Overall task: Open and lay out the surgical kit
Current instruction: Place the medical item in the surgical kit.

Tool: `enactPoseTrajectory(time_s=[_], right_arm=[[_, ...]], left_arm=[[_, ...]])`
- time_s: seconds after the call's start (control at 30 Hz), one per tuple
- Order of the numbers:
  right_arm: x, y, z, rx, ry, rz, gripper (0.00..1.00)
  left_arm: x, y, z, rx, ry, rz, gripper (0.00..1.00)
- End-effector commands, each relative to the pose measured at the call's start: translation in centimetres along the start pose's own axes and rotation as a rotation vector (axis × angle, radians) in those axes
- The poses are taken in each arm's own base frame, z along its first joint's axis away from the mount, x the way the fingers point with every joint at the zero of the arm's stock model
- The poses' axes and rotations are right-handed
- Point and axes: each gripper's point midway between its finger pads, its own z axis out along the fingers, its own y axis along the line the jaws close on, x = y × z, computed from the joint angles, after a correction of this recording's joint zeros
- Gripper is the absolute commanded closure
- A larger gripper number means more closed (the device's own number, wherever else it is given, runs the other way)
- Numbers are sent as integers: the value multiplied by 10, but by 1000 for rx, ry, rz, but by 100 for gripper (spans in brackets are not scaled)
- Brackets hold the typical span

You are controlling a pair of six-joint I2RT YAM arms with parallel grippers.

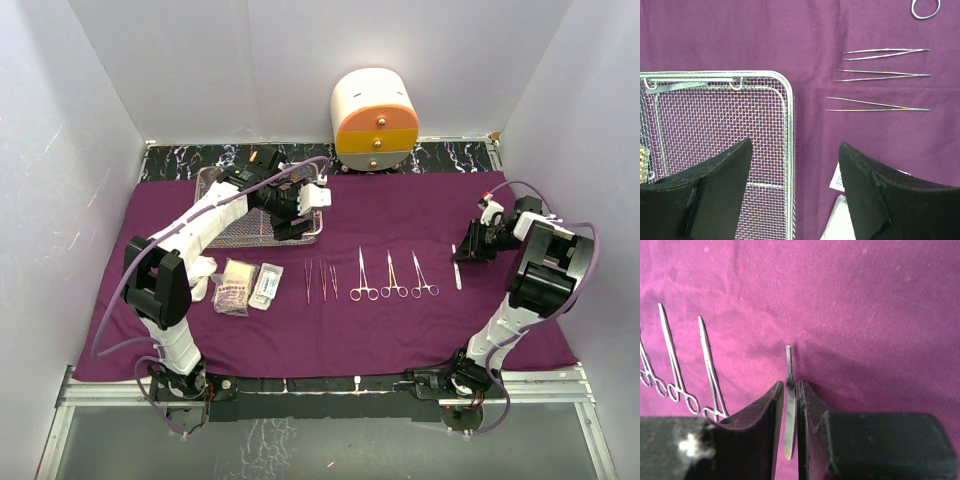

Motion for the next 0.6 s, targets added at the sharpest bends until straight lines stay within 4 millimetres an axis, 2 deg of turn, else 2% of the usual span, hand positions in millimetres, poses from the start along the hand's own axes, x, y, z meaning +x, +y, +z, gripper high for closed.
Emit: enactPoseTrajectory(time_s=[0.0, 0.27, 0.47, 0.57], right_arm=[[-11, -7, -12, 81, -38, -53, 82], [-30, -5, -22, 109, -68, -80, 72], [-64, 11, -43, 131, -139, -144, 68], [-80, 26, -50, 134, -168, -189, 67]], left_arm=[[-11, 5, -25, -71, -32, 3, 31], [-5, 35, -30, -201, -50, -113, 30], [10, 76, -34, -379, -53, -286, 28], [20, 97, -29, -450, -46, -384, 28]])
